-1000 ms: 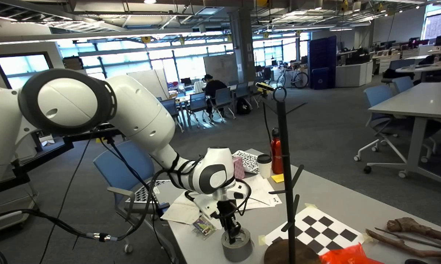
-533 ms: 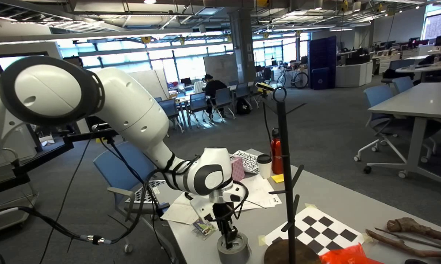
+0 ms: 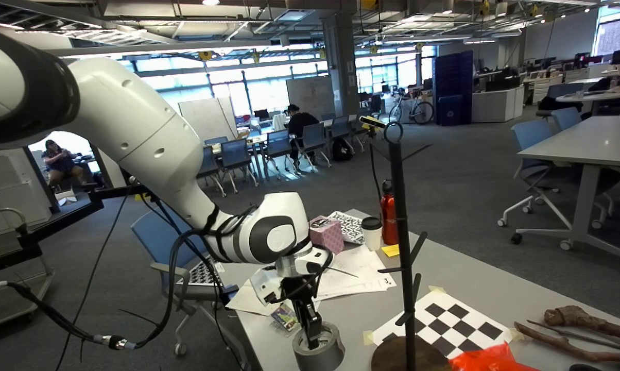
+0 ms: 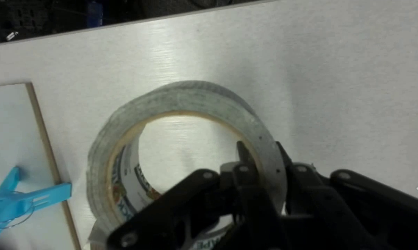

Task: Hang the silver tape on the wooden rack

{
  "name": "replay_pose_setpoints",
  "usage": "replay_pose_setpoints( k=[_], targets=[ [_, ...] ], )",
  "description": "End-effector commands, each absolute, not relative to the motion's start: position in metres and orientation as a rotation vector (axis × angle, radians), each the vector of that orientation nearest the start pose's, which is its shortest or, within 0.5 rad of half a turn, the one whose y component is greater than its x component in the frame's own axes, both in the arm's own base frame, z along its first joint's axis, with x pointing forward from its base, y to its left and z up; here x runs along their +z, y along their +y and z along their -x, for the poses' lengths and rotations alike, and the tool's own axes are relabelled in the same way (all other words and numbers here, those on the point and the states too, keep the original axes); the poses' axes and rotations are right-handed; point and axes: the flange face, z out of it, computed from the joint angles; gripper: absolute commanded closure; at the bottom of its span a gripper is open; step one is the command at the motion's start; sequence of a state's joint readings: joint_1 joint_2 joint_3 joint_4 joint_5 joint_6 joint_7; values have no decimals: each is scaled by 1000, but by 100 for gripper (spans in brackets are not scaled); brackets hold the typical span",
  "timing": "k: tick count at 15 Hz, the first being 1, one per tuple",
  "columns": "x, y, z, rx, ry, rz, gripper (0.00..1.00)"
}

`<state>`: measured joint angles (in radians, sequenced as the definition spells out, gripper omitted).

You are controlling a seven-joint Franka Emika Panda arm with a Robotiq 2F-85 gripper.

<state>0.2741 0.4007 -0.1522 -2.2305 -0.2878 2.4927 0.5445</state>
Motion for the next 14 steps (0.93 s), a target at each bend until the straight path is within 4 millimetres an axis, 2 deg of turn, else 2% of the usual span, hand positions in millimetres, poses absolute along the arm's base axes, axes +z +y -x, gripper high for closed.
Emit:
replay_pose_setpoints(
  k=[1,8,9,11,14],
  targets=[
    [221,58,-502,19,307,3417,96],
    [283,52,-486,-224,345,3408,96],
    [262,55,-500,-156,320,3416,83],
    [274,53,-496,-190,331,3403,83],
    [277,53,-492,-192,333,3400,83]
  ],
)
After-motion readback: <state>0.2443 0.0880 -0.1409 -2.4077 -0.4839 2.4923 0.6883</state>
